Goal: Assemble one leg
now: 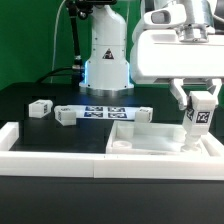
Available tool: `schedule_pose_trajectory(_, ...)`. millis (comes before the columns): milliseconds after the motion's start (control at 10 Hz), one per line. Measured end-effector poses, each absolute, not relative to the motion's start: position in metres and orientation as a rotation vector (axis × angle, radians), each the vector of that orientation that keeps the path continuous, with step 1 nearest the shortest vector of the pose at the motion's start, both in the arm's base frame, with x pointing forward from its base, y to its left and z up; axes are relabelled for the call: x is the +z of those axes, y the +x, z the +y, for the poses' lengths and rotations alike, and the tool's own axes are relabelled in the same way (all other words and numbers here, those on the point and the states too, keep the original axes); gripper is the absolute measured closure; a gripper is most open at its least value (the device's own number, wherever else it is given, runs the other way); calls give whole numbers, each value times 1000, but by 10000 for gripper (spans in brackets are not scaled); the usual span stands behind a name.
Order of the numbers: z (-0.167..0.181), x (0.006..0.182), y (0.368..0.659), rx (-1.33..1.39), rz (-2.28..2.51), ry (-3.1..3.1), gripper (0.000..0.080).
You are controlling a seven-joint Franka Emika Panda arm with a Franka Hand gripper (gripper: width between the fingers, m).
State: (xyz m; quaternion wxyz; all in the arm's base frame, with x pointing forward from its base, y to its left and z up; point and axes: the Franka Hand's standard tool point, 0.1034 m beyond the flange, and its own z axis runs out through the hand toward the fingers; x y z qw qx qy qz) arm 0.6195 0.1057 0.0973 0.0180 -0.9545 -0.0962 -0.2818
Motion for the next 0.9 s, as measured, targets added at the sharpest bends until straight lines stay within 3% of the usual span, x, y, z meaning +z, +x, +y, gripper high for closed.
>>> schedule_pose_trajectory(900, 99, 72, 596, -964, -299, -2949, 507)
